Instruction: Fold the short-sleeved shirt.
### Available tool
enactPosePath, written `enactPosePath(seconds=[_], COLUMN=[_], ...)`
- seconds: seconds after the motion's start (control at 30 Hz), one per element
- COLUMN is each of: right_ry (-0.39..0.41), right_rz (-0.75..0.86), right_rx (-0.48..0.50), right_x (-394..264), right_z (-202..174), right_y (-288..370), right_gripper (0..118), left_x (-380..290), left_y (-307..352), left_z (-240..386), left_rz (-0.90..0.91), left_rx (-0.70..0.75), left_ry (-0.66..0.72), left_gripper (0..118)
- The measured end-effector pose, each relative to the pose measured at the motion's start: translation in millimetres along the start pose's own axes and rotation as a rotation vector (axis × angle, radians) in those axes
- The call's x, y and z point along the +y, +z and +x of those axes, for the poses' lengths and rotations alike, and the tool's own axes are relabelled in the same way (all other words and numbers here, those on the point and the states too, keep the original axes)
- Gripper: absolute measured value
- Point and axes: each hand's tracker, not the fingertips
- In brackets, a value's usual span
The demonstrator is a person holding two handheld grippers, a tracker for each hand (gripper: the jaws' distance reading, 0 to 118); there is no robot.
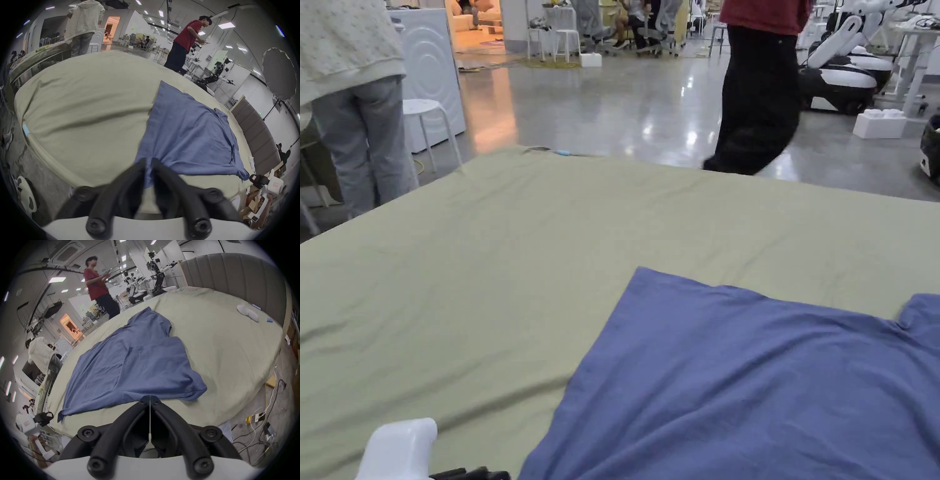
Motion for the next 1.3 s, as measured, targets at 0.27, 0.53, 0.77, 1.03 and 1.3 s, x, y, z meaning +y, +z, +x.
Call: enactPosePath(seconds=[0.27, 0.53, 0.77, 1.03, 1.3], right_ry=[-0.038, -0.02, -0.029, 0.046, 0.017], right_rz=[-0.018, -0.009, 0.054, 0.009, -0.145], right_rx=[0.038, -0.014, -0.148, -0.202, -0.119], right_x=[7, 13, 26, 33, 26], right_z=[2, 6, 24, 34, 33], right_y=[4, 1, 10, -13, -56], right_gripper=[3, 3, 6, 99, 4], left_x=[-10, -10, 12, 3, 7], left_y=[2, -59, -26, -69, -60], left_z=[-8, 12, 29, 24, 20], left_rz=[0.016, -0.154, -0.084, -0.224, -0.202], left_rx=[-0.022, 0.107, -0.013, -0.021, -0.059], left_ry=[0.051, -0.229, -0.174, -0.055, 0.008], left_gripper=[97, 53, 6, 6, 6])
